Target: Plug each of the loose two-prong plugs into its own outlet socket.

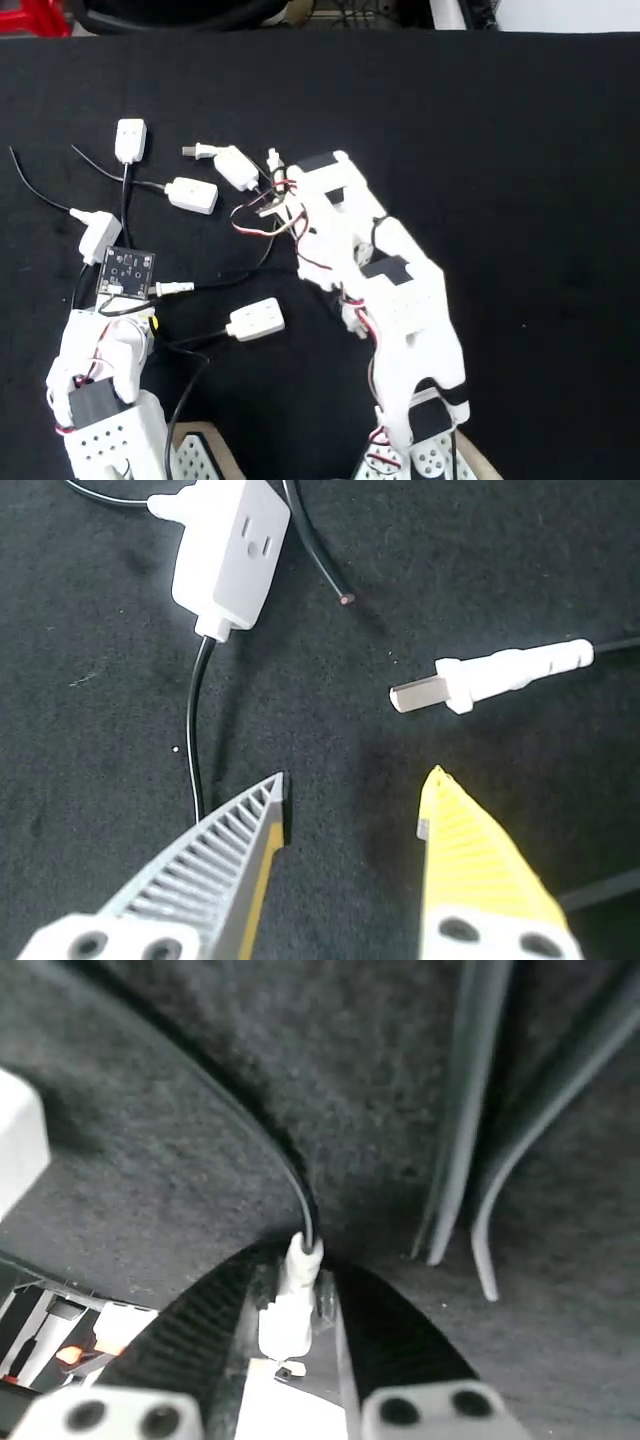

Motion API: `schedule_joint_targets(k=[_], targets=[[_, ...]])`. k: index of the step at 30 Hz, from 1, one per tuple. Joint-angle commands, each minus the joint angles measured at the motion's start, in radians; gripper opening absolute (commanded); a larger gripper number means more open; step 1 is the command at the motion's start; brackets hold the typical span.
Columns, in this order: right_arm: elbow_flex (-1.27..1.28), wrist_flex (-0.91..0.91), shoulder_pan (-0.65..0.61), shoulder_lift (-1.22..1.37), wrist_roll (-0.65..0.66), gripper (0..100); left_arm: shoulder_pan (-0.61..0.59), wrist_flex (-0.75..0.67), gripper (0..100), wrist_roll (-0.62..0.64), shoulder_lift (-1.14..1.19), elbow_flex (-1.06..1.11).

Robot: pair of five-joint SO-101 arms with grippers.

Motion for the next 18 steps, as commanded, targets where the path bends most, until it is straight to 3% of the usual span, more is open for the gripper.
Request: schedule_joint_targets(k=[1,7,18], targets=[[-0.022,0.029,0.003,0.004,0.002,7.6,0.012,0.003,22,-0.006,-0.011,0.019],[0.027,0.029,0.0,-0.002,0.002,15.6,0.012,0.003,22,-0.006,-0.011,0.019],[0.047,0.032,0.008,-0.021,0.0,15.5,0.012,0.003,22,-0.006,-0.011,0.019]])
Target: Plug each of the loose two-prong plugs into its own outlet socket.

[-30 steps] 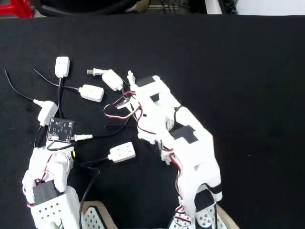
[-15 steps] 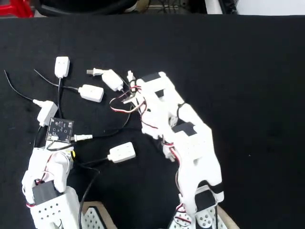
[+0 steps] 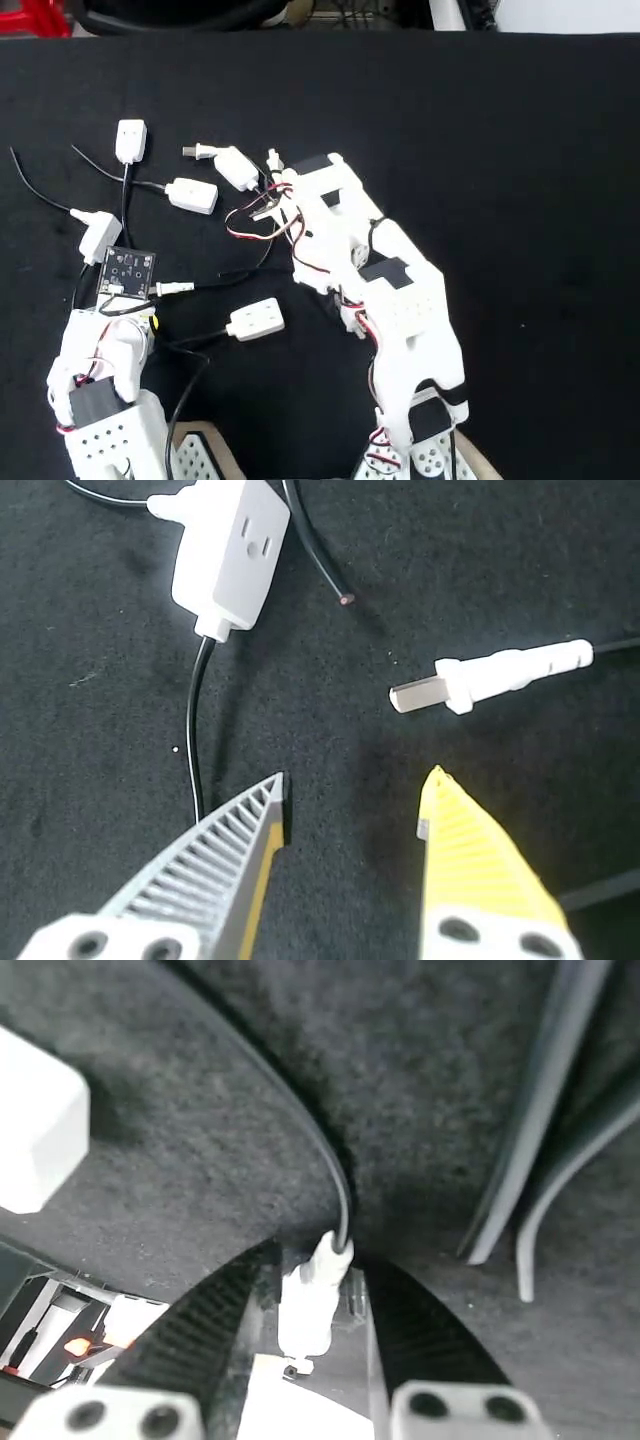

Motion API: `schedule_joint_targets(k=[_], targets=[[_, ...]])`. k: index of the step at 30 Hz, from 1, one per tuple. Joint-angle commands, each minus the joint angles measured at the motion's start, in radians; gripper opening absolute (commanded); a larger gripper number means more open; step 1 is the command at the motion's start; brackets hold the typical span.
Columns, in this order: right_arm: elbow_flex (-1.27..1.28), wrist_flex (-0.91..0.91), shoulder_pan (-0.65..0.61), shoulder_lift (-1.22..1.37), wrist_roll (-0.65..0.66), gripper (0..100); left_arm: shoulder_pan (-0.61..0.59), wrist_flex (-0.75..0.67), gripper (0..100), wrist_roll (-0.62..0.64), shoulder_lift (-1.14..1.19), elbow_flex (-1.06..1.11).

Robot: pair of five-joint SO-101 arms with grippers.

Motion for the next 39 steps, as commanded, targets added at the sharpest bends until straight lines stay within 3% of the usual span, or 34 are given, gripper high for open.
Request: schedule_joint_targets(k=[1,7,15,21,27,39], targets=[[0.036,0.032,0.023,-0.021,0.0,15.5,0.012,0.003,22,-0.006,-0.011,0.019],[0.136,0.029,0.04,-0.153,0.003,15.5,0.013,0.003,22,-0.006,-0.011,0.019],[0.128,0.021,0.046,-0.127,0.003,15.5,0.013,0.003,22,-0.006,-0.011,0.019],[0.073,0.021,0.046,-0.085,-0.002,1.3,0.013,0.003,22,-0.006,-0.011,0.019],[0.073,0.025,0.04,-0.116,-0.009,1.1,0.013,0.003,22,-0.006,-0.011,0.019],[0.308,-0.018,-0.018,-0.708,-0.123,1.1,0.013,0.0,22,-0.002,-0.011,0.019]])
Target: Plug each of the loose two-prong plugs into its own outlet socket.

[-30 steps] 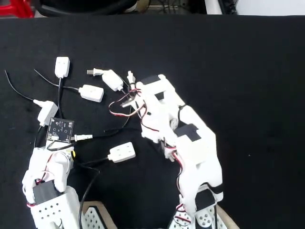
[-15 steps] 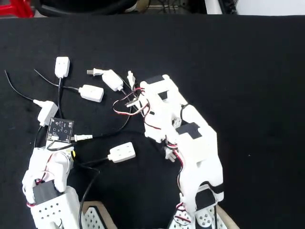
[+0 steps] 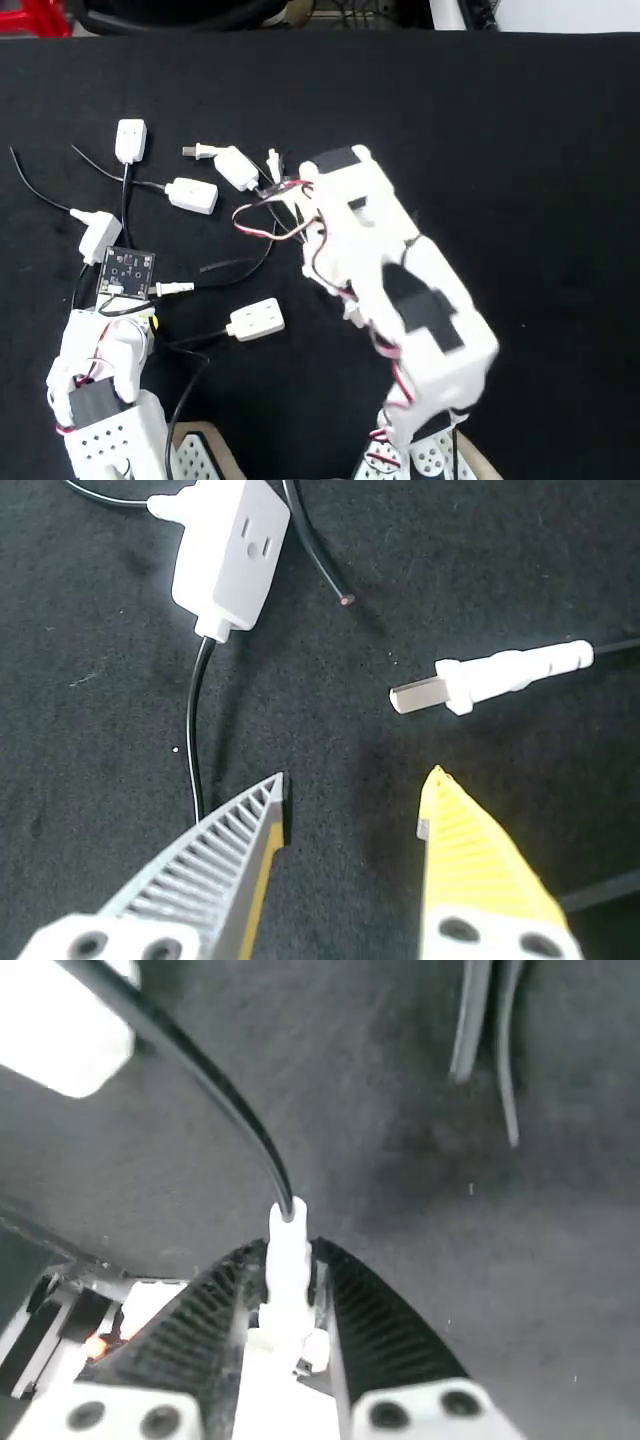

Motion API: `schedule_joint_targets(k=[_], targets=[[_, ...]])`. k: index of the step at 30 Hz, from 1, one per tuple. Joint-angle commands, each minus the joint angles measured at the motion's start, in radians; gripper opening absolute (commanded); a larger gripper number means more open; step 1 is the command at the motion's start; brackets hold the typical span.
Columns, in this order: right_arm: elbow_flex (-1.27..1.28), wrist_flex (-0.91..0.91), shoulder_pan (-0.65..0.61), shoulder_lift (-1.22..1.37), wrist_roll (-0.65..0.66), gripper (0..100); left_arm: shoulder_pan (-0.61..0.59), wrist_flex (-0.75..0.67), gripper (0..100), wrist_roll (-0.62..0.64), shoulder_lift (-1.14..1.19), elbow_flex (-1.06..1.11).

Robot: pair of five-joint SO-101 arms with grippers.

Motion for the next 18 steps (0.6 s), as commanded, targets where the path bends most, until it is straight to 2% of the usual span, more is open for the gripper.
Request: schedule_joint_targets(k=[1,8,10,14,16,18], targets=[[0.056,-0.044,-0.043,-0.32,-0.081,1.1,0.013,-0.003,22,-0.002,-0.011,0.019],[0.203,-0.27,-0.215,-0.71,-0.252,1.1,0.015,-0.006,22,0.017,-0.014,-0.018],[0.262,-0.344,-0.258,-0.819,-0.298,1.1,0.015,-0.006,22,0.112,-0.014,-0.079],[0.433,-0.559,-0.315,-1.041,-0.404,1.1,0.021,-0.054,22,0.394,-0.014,-0.231],[0.542,-0.669,-0.35,-1.142,-0.431,1.1,0.065,-0.095,22,0.503,-0.014,-0.282],[0.651,-0.758,-0.4,-1.231,-0.445,1.1,0.153,-0.137,22,0.559,-0.014,-0.306]])
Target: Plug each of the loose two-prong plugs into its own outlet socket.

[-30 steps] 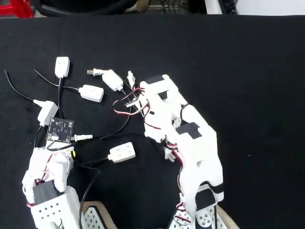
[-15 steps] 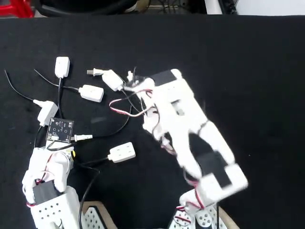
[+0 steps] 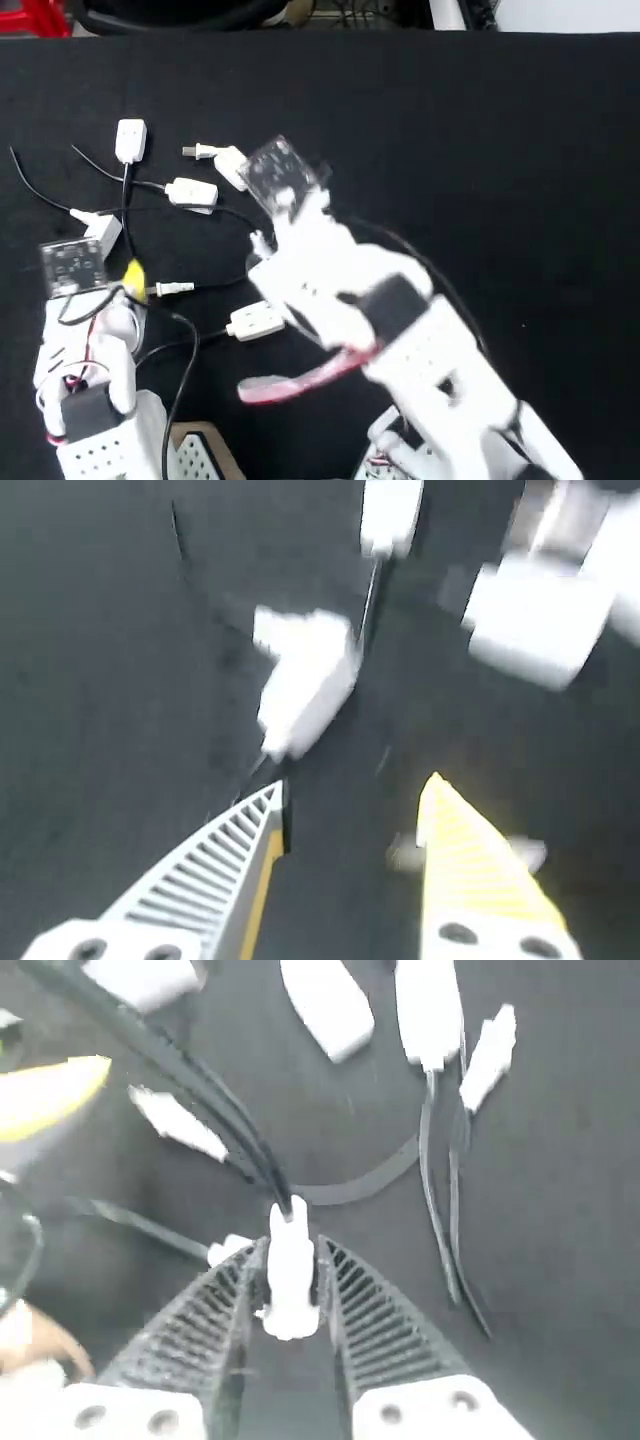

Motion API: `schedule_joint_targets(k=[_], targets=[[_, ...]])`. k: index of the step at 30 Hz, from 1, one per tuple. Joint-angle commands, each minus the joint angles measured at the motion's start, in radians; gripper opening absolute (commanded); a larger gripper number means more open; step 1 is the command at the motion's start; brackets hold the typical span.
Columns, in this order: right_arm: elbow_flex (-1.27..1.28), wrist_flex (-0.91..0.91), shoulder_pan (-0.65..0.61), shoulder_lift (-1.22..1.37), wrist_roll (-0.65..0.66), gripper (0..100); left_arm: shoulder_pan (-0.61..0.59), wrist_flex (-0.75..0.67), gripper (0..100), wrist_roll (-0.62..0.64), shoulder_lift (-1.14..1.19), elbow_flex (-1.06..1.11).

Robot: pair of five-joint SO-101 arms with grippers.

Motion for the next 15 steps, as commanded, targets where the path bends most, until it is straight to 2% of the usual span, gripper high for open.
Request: schedule_joint_targets(k=[1,6,11,15], targets=[[0.217,-0.226,-0.114,-0.231,-0.041,1.1,0.156,-0.083,22,0.12,-0.012,-0.096],[0.378,-0.287,-0.149,-0.338,-0.038,1.1,0.414,-0.103,22,0.124,-0.012,-0.119],[0.427,-0.327,-0.149,-0.306,-0.034,1.1,0.522,-0.092,22,0.118,-0.012,-0.176],[0.446,-0.368,-0.149,-0.252,-0.002,1.1,0.642,-0.028,22,0.095,-0.012,-0.208]])
